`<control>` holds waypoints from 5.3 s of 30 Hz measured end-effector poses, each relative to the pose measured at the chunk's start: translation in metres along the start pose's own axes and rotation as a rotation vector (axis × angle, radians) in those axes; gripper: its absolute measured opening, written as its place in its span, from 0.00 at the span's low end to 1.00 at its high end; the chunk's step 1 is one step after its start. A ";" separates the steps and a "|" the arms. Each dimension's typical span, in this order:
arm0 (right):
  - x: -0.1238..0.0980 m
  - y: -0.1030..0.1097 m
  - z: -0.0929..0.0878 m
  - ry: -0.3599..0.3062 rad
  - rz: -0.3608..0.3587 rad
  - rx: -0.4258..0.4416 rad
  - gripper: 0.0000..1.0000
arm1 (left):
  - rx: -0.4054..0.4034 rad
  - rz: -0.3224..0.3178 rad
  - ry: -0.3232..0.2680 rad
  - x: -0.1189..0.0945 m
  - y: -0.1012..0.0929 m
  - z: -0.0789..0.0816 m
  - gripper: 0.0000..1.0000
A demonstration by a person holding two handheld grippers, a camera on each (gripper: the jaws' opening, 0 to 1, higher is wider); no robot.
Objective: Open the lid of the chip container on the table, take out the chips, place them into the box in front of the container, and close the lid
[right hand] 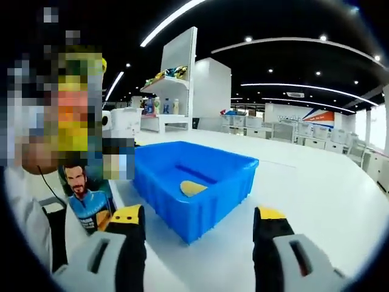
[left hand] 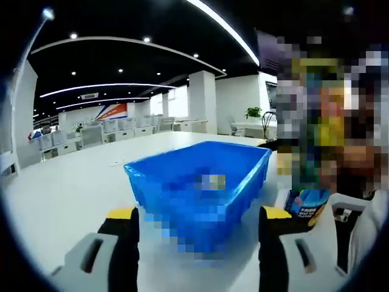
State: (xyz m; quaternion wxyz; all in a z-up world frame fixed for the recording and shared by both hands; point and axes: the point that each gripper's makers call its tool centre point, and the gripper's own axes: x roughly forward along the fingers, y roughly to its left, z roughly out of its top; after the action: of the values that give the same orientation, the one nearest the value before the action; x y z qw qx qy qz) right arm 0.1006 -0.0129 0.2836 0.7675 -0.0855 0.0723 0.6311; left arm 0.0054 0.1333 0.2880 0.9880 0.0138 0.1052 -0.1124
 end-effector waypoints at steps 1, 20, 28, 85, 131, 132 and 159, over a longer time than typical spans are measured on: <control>0.002 0.001 0.000 0.001 0.004 0.002 0.73 | -0.005 0.002 -0.001 0.001 0.001 -0.001 0.79; 0.027 0.008 -0.013 0.018 0.038 0.061 0.73 | -0.040 0.034 -0.022 0.023 0.003 -0.007 0.80; 0.027 0.006 -0.013 0.013 0.046 0.065 0.73 | -0.032 0.014 -0.017 0.020 0.002 -0.013 0.76; 0.025 0.004 0.004 -0.022 -0.009 -0.055 0.33 | 0.068 0.025 -0.066 -0.003 0.012 -0.003 0.37; 0.106 -0.088 0.007 0.043 0.010 -0.116 0.33 | 0.093 0.059 0.030 0.075 0.090 0.006 0.38; 0.107 -0.089 0.004 0.049 0.013 -0.106 0.33 | 0.087 0.058 0.030 0.075 0.091 0.006 0.38; 0.058 -0.071 0.015 0.053 0.028 -0.154 0.47 | 0.049 0.061 0.065 0.036 0.091 -0.006 0.62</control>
State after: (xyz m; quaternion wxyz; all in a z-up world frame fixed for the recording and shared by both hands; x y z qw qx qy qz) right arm 0.1816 0.0324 0.2884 0.7475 -0.1600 0.0451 0.6431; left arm 0.0588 0.2148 0.2753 0.9864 0.0446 0.1342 -0.0843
